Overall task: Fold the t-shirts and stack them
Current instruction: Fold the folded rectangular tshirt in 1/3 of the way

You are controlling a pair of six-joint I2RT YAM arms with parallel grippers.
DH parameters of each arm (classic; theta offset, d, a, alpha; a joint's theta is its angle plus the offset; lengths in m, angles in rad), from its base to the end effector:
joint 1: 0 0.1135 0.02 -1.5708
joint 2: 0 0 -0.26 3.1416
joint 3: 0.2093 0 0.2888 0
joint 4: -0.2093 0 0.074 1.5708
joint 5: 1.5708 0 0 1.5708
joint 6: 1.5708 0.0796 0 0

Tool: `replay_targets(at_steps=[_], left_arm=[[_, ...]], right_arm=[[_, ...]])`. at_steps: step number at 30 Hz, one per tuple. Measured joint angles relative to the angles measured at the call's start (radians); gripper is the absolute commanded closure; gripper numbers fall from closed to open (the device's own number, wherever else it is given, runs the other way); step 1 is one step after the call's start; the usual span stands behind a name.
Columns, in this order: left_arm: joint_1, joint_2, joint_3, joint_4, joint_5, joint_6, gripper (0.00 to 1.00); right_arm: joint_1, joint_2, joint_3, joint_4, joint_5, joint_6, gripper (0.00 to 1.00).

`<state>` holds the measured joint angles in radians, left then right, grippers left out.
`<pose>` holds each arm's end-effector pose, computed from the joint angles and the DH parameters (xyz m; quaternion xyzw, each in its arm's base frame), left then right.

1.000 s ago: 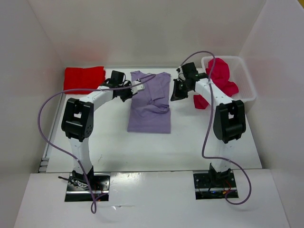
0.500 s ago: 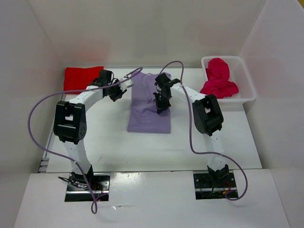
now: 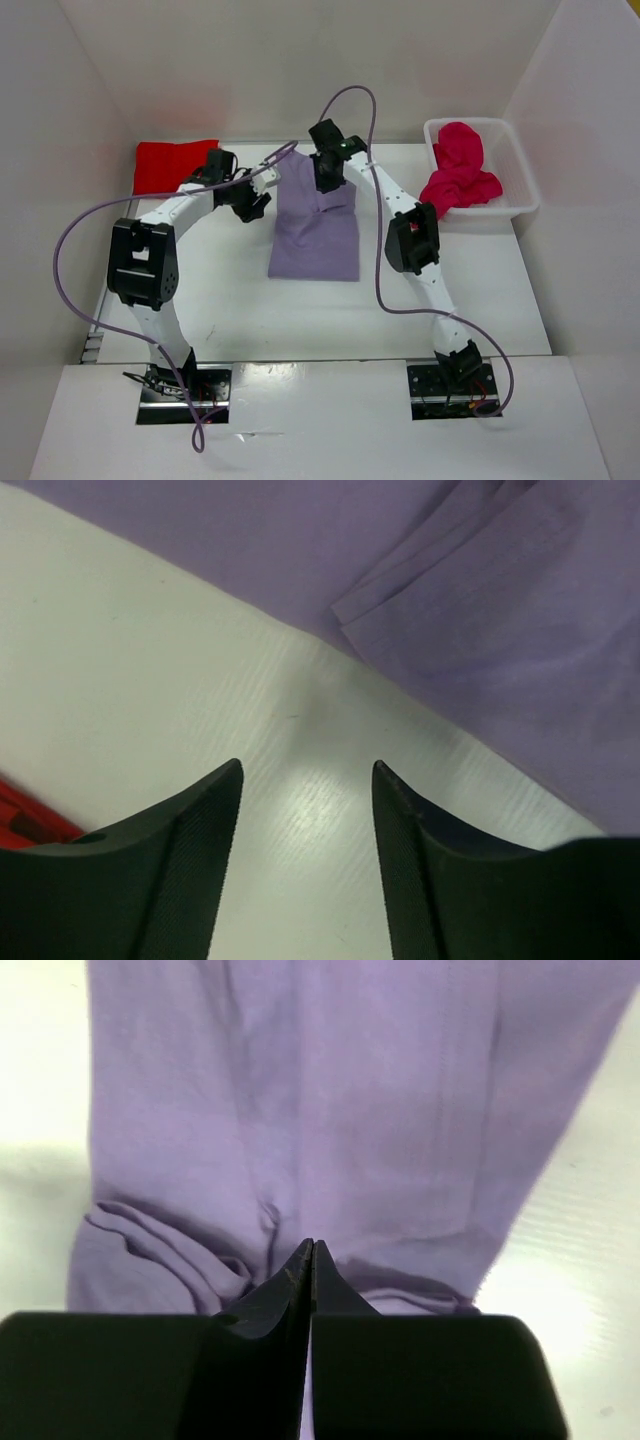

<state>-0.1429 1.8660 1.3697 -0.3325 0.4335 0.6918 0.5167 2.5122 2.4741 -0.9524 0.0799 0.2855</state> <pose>0.4619 -0.1002 0.1727 0.4402 0.8004 -0.0970 0.3951 0.5238 0.2903 0.1875 -0.0991 0.9524 0.0764 0.2781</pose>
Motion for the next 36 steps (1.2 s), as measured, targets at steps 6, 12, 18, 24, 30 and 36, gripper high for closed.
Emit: replay_targets(at_steps=[6,12,18,24,30,36], left_arm=[[-0.019,-0.004,0.028,-0.068,0.058,-0.112,0.29],[0.018,-0.02,0.161,-0.203,0.173,-0.247,0.16],[0.266,-0.057,0.231,-0.411,0.278,-0.259,0.08],[0.399,0.086,0.272,-0.64,0.296,-0.13,0.0],[0.19,0.028,0.185,-0.522,0.191,-0.223,0.0],[0.022,0.109,0.311,-0.33,0.175,-0.338,0.0]], right_arm=[[-0.005,-0.109,-0.153,-0.019,0.053,0.0,0.81],[-0.083,-0.478,-0.634,0.068,-0.012,-0.004,0.58],[-0.135,-0.675,-0.829,0.192,-0.08,-0.006,0.56],[-0.135,-0.668,-0.9,0.274,-0.161,0.01,0.55],[-0.145,-0.639,-0.913,0.356,-0.209,0.023,0.55],[-0.158,-0.533,-0.913,0.395,-0.235,0.058,0.55]])
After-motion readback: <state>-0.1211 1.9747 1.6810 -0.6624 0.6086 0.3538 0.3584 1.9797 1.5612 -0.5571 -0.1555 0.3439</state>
